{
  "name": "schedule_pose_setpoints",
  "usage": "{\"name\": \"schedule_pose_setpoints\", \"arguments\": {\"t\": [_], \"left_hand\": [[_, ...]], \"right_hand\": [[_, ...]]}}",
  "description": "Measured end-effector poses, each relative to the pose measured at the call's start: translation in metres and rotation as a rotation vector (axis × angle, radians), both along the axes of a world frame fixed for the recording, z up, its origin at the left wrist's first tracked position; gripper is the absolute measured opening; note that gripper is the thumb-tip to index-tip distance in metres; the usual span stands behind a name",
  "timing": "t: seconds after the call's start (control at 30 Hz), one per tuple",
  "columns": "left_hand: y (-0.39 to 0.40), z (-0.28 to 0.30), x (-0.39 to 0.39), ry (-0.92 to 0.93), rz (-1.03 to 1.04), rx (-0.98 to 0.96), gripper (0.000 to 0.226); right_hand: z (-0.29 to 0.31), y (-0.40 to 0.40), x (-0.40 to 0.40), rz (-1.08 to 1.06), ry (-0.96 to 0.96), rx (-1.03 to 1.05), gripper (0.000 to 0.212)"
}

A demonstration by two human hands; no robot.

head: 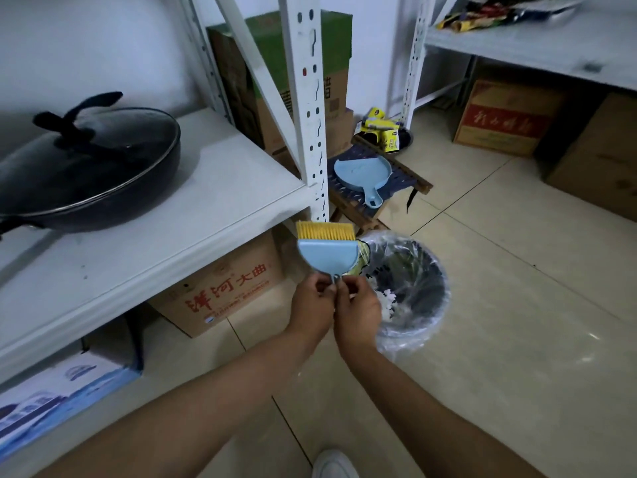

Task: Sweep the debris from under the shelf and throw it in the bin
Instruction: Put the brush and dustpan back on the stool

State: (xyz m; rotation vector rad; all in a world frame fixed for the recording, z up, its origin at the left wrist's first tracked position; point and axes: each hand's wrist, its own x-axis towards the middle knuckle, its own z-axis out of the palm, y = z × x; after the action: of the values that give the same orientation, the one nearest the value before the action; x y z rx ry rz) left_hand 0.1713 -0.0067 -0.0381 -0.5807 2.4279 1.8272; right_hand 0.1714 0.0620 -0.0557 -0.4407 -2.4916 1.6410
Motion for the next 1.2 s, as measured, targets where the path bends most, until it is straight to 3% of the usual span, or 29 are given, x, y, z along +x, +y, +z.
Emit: {"name": "schedule_pose_setpoints", "arguments": {"t": [0.23, 0.4, 0.67, 0.97, 1.2], "left_hand": [[0.041, 0.042, -0.081, 0.101, -0.022, -0.198, 0.019], [0.051, 0.058, -0.142, 0.112, 0.067, -0.103, 0.021], [0.064, 0.044, -0.207, 0.036, 0.113, 0.079, 0.017], [0.065, 0.02, -0.241, 0.034, 0.105, -0.159, 0.014], [0.068, 0.003, -0.244, 0.014, 0.12, -0.219, 0.015]], "right_hand": [[0.051, 0.037, -0.074, -0.067, 0.065, -0.052, 0.019], [0.067, 0.047, -0.135, -0.036, 0.059, -0.102, 0.024], [0.055, 0.064, -0.207, 0.034, 0.012, -0.021, 0.024], [0.023, 0.065, -0.257, 0.054, -0.066, 0.185, 0.02], [0.002, 0.065, -0.257, 0.034, -0.058, 0.303, 0.022]]}}
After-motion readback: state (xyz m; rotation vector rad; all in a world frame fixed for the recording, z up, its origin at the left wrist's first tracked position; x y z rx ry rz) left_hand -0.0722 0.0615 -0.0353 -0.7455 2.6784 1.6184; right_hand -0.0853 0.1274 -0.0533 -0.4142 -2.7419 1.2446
